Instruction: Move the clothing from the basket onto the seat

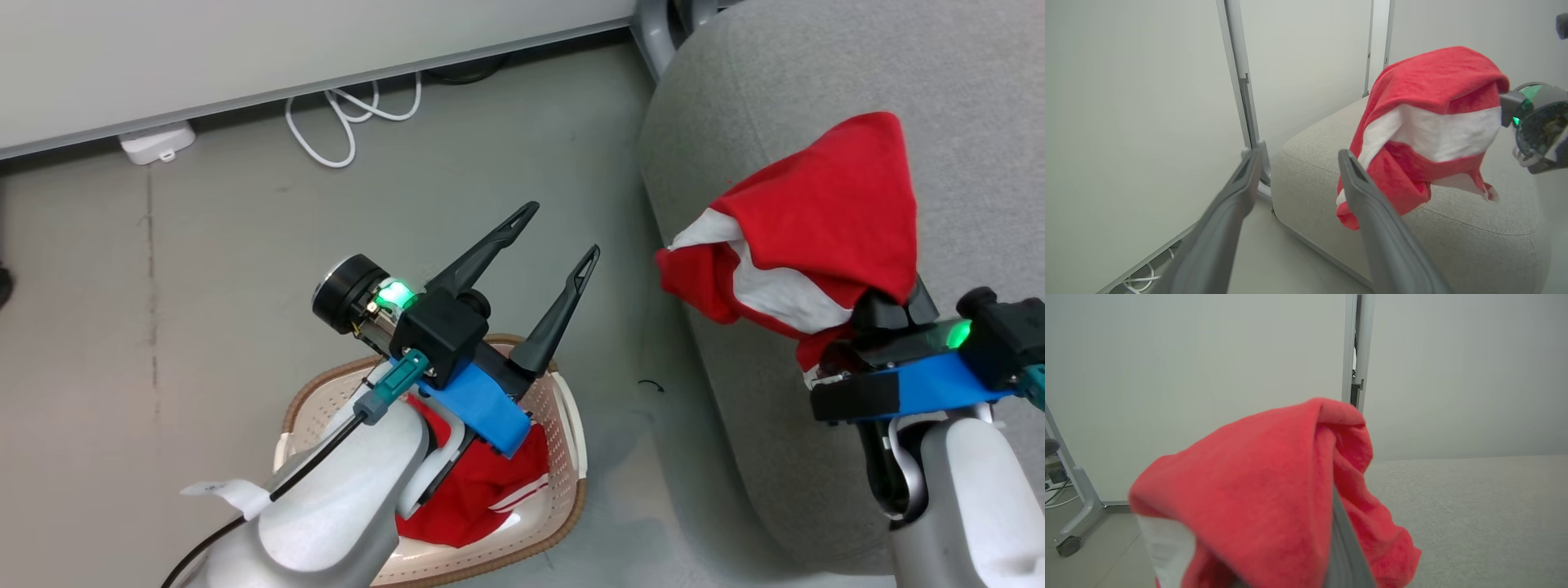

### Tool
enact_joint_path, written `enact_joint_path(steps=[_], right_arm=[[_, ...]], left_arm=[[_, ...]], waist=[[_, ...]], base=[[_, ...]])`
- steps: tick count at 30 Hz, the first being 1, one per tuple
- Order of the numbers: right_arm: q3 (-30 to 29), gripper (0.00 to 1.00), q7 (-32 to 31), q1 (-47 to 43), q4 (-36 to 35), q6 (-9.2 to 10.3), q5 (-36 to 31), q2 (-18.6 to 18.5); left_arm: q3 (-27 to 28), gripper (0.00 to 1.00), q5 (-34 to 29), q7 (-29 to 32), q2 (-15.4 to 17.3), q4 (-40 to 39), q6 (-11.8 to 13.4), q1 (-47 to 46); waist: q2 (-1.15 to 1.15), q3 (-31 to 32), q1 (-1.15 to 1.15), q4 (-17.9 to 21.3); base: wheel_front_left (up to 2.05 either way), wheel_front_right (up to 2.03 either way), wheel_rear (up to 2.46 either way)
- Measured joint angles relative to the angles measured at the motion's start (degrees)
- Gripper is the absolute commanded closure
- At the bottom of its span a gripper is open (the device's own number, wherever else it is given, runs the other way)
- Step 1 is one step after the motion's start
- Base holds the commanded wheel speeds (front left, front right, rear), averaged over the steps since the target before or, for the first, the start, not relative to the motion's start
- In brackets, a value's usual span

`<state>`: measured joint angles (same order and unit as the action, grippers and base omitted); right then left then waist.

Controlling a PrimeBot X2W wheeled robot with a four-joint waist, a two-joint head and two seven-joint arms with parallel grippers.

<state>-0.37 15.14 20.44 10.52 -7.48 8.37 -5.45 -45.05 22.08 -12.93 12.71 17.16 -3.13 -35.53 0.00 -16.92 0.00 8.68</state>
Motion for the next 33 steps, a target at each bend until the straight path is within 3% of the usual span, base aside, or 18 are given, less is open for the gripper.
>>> enact_joint_path(steps=[13,19,33], right_arm=[[-2.88,1.00,0.00,-2.40,-2.41,0.00,-0.23,0.81],[-5.16,1.00,-0.01,1.35,-5.09,0.00,-0.29,0.12],[-19.16,1.00,0.01,24.27,-8.65,0.00,-0.49,-10.09]], left_arm=[[-1.05,0.00,-0.38,-0.11,0.11,0.41,-0.01,-0.57],[-1.14,0.00,-0.51,0.24,0.74,-0.35,0.15,-1.58],[-1.59,0.00,-3.12,1.40,1.46,-3.20,0.47,-8.07]], waist=[[0.00,-0.84,0.00,2.20],[0.00,-2.81,0.00,2.34],[0.00,-15.80,0.00,0.53]], base=[[0.00,0.00,0.00],[0.00,0.00,0.00],[0.00,0.00,0.00]])
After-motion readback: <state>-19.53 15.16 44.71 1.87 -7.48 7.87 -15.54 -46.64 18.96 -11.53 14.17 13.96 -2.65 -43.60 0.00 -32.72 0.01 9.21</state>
